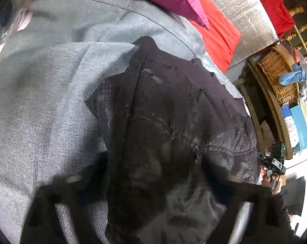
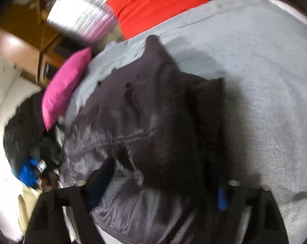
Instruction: Fold large clothes
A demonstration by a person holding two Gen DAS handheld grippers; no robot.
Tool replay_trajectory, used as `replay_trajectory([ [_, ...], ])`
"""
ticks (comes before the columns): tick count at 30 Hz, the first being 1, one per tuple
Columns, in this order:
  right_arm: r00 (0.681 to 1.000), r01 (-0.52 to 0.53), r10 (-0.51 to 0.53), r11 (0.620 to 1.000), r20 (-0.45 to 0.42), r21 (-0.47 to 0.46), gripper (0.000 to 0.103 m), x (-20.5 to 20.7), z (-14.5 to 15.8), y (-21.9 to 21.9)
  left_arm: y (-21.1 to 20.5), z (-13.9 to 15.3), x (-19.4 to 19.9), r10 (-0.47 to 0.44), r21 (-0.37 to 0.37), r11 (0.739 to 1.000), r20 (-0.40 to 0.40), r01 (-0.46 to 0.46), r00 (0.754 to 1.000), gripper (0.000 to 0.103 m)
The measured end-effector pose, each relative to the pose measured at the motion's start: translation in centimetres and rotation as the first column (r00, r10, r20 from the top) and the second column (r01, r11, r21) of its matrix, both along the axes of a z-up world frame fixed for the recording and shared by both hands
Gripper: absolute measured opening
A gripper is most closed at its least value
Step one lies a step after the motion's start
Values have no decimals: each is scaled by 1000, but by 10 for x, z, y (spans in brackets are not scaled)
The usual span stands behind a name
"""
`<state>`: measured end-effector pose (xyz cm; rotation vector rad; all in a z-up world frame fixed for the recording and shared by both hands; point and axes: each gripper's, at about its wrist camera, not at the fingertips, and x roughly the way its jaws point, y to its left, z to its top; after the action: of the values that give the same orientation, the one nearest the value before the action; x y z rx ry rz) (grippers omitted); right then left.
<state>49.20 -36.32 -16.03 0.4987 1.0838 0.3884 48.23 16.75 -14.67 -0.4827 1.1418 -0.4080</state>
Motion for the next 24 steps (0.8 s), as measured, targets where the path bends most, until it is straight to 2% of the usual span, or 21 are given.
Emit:
replay_trajectory([
  [1,1000,-12,12,1000,-12,-22,74,2,-2,4,0,-1,1,2,-3,1000,-8,-2,1000,61],
  [3,999,-4,4,1000,-33,-20,68,7,-7,4,-4,1,1,0,8,1000,-3,0,1000,49],
  [4,999,2,-3,1000,-36,-17,60,8,-7,4,-8,2,0,-4,28,1000,5,4,1000,46],
  [5,999,-1,0,1000,-35,-23,54,8,-5,5,-12,5,0,-6,49,999,12,5,1000,39],
  [7,1000,-14,12,998,-24,-58,33,4,2,10,-19,11,0,-9,96,995,28,6,1000,30],
  [9,1000,-19,18,996,-11,-93,25,1,12,14,-31,23,-2,-19,178,984,51,10,998,23],
  [12,999,-29,31,988,10,-150,20,-1,33,18,-45,42,-5,-26,269,963,87,1,996,19],
  [14,999,-35,42,984,35,-174,16,-5,49,23,-51,56,-8,-20,292,956,113,-14,993,18],
  [17,994,-52,73,974,87,-221,11,-12,84,33,-56,88,-13,-13,298,954,174,-41,985,17],
  [21,978,-77,129,954,165,-291,10,-24,146,54,-66,148,-31,-32,314,948,271,-57,962,17],
  [24,963,-75,154,942,222,-328,10,-40,192,62,-73,196,-55,-36,309,948,354,-80,935,17],
])
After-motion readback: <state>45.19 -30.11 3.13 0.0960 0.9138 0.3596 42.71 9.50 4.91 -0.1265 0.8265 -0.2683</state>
